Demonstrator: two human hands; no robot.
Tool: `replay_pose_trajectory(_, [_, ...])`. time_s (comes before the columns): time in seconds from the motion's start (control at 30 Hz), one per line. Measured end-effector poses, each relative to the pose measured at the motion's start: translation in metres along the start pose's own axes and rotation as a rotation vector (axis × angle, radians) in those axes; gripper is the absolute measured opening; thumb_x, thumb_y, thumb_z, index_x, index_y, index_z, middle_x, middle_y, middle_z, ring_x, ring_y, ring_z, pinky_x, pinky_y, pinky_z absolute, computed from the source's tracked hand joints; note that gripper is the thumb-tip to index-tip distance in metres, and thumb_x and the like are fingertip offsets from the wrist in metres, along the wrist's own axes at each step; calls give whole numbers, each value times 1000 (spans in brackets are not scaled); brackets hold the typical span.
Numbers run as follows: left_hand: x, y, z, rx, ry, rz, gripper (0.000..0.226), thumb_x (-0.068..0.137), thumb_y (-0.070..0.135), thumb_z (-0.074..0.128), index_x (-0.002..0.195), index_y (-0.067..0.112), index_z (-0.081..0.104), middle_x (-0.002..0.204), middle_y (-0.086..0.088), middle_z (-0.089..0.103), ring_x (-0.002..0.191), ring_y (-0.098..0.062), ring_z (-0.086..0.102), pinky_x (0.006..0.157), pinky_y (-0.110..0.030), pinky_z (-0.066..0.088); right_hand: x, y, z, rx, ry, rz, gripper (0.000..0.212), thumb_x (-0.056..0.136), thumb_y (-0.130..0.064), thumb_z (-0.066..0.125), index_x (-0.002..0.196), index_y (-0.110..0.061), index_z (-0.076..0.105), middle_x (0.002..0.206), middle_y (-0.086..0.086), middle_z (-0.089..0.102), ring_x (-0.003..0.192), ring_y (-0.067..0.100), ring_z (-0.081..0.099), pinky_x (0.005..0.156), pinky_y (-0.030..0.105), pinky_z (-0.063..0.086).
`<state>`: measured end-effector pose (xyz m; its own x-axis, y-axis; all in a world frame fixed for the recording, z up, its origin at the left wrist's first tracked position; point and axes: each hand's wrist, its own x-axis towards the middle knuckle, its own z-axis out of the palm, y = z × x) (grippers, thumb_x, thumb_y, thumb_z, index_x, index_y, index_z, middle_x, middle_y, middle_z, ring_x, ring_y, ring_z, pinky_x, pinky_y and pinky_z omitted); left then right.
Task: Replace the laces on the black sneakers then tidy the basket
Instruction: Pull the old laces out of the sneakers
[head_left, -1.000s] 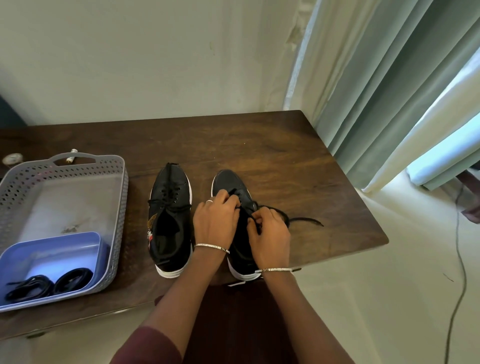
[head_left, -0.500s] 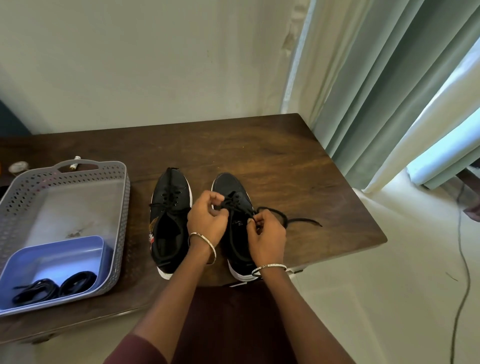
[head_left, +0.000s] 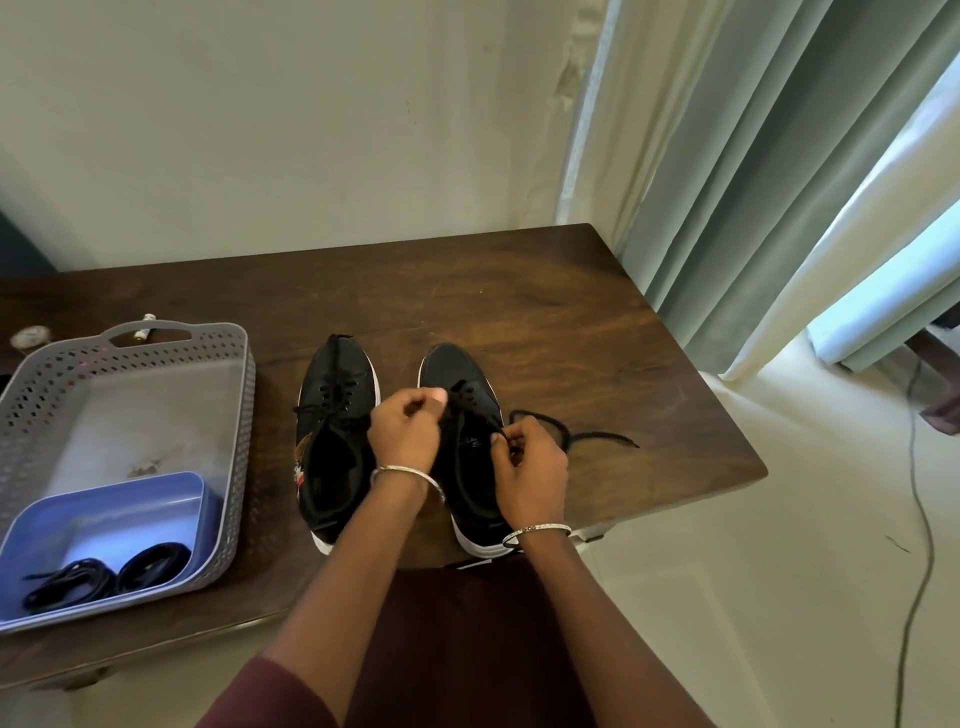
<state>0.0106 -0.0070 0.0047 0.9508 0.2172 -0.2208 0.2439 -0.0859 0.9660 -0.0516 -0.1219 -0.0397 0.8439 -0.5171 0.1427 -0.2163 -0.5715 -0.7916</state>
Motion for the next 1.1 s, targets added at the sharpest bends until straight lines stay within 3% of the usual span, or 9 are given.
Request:
replay_pose_trajectory(0.13, [13, 4, -14, -226, -34, -425, 18, 93, 13, 64, 75, 17, 64, 71, 1, 61, 68, -12, 57, 65, -28, 44, 0, 1, 1, 17, -7, 10, 8, 93, -20, 63, 87, -15, 62, 79, -3, 64, 68, 12, 59, 63, 28, 48])
replay_pose_trajectory(0.23, [12, -9, -13, 70, 12, -135, 10, 92, 17, 65, 82, 19, 65, 82, 3, 66, 88, -19, 64, 81, -30, 49, 0, 1, 2, 12, -4, 15, 8, 94, -20, 63, 87, -16, 62, 80, -5, 64, 70, 11, 59, 63, 25, 47])
replay_pose_trajectory(0.37, [-1, -15, -8, 610, 2, 652, 17, 89, 25, 62, 105, 25, 65, 108, 5, 61, 105, -17, 54, 86, -35, 44, 0, 1, 1, 8, -15, 15, 7, 94, -20, 62, 88, -16, 61, 80, -4, 64, 70, 11, 59, 62, 23, 45])
replay_pose_trajectory(0.6, [-3, -14, 8, 1140, -65, 883, 11, 85, 33, 72, 94, 27, 69, 102, 8, 66, 114, -18, 53, 94, -40, 37, 1, 3, 1, -6, -32, 9, 5, 94, -19, 61, 90, -16, 60, 84, -2, 64, 72, 12, 60, 64, 30, 51])
replay_pose_trajectory(0.67, [-5, -14, 8, 976, -59, 778, 4, 85, 30, 71, 84, 30, 68, 92, 13, 66, 105, -14, 56, 93, -39, 36, 1, 4, 1, -1, -31, 7, 6, 94, -20, 61, 89, -16, 60, 83, -2, 64, 73, 13, 60, 64, 30, 50])
replay_pose_trajectory(0.83, [3, 4, -3, -346, 5, -276, 18, 90, 8, 67, 76, 20, 65, 81, -3, 66, 77, -16, 66, 75, -32, 52, 0, 5, 2, 33, -21, 3, 9, 94, -21, 63, 88, -15, 61, 81, -4, 63, 70, 10, 59, 64, 29, 50])
replay_pose_trajectory(0.9, [3, 9, -10, -500, 1, -404, 18, 95, 5, 60, 79, 14, 61, 81, -4, 62, 71, -11, 60, 71, -27, 50, 0, 5, 2, 41, -17, 4, 9, 94, -21, 63, 88, -15, 61, 81, -5, 63, 69, 8, 59, 63, 27, 49])
replay_pose_trajectory(1.0, [-5, 6, -13, -136, 69, -153, 9, 91, 9, 64, 90, 16, 61, 87, 1, 64, 80, -15, 64, 79, -34, 52, 0, 5, 1, 40, -12, 4, 9, 94, -21, 63, 88, -16, 61, 81, -5, 63, 68, 7, 58, 61, 23, 46])
replay_pose_trajectory(1.1, [-11, -2, -11, 583, 82, 460, 30, 84, 24, 69, 113, 28, 60, 109, 6, 63, 109, -20, 57, 88, -39, 47, 0, 5, 1, 36, -16, 11, 9, 94, -21, 63, 88, -15, 61, 81, -4, 63, 69, 8, 58, 62, 25, 47])
